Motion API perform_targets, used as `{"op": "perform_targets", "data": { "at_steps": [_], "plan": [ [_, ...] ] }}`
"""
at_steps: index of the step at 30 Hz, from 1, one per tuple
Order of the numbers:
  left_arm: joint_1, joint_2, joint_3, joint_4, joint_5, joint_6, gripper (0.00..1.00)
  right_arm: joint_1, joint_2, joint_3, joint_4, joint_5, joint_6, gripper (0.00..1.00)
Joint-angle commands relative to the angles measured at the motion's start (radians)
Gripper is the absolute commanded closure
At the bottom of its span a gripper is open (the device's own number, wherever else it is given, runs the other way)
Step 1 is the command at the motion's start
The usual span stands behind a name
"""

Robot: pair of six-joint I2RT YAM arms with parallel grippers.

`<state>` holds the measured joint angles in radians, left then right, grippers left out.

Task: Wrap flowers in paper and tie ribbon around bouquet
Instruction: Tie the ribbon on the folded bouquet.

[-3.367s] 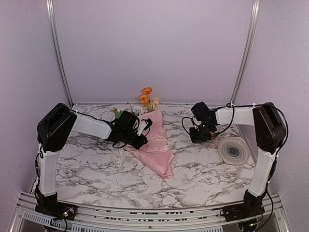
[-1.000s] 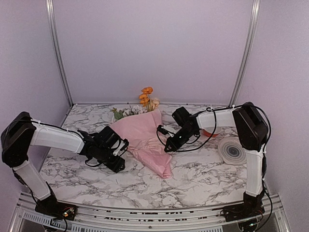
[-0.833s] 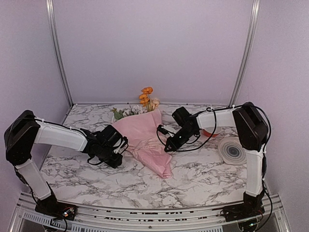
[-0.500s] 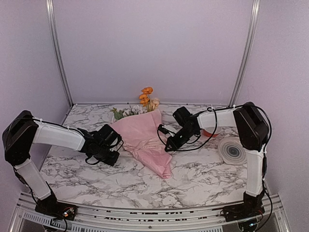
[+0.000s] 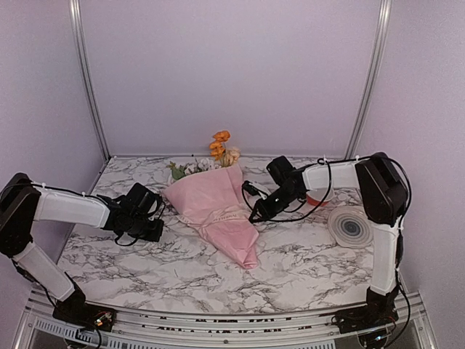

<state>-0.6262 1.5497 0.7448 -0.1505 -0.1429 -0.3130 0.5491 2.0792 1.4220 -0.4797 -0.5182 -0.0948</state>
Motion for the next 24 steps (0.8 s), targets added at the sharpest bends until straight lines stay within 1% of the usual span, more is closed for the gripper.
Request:
{"op": "perform_targets", "data": {
  "at_steps": [1,2,4,6,7,9,11,13,16,19,22,24],
  "plan": [
    [0.143,-0.028,-0.091,0.151,0.046,-0.109,1.00,-0.107,-0.069,0.071,0.035,-0.080,0.093,1.00],
    [0.199,-0.054,-0.132,0.214,0.067,-0.154,1.00,-0.157,-0.098,0.062,0.072,-0.068,0.152,1.00],
    [0.340,-0.114,-0.249,0.350,0.118,-0.248,1.00,-0.305,-0.169,-0.016,0.195,-0.047,0.301,1.00],
    [0.459,-0.157,-0.314,0.413,0.131,-0.309,1.00,-0.467,-0.225,-0.126,0.314,-0.044,0.445,1.00],
    [0.505,-0.168,-0.335,0.427,0.131,-0.325,1.00,-0.536,-0.248,-0.175,0.355,-0.045,0.491,1.00],
    [0.578,-0.182,-0.375,0.445,0.145,-0.350,1.00,-0.629,-0.291,-0.248,0.385,0.002,0.508,1.00],
    [0.637,-0.198,-0.424,0.470,0.148,-0.378,1.00,-0.685,-0.326,-0.293,0.349,0.079,0.474,1.00],
    [0.719,-0.212,-0.485,0.508,0.157,-0.418,1.00,-0.724,-0.363,-0.339,0.352,0.147,0.459,1.00],
    [0.853,-0.258,-0.585,0.598,0.233,-0.493,1.00,-0.775,-0.399,-0.377,0.366,0.174,0.449,1.00],
    [0.938,-0.328,-0.631,0.592,0.237,-0.500,1.00,-0.793,-0.378,-0.357,0.333,0.180,0.415,1.00],
    [1.028,-0.397,-0.654,0.537,0.231,-0.486,1.00,-0.793,-0.362,-0.337,0.298,0.213,0.391,1.00],
    [1.090,-0.445,-0.672,0.517,0.260,-0.479,1.00,-0.804,-0.361,-0.336,0.294,0.229,0.390,1.00]
  ]
}}
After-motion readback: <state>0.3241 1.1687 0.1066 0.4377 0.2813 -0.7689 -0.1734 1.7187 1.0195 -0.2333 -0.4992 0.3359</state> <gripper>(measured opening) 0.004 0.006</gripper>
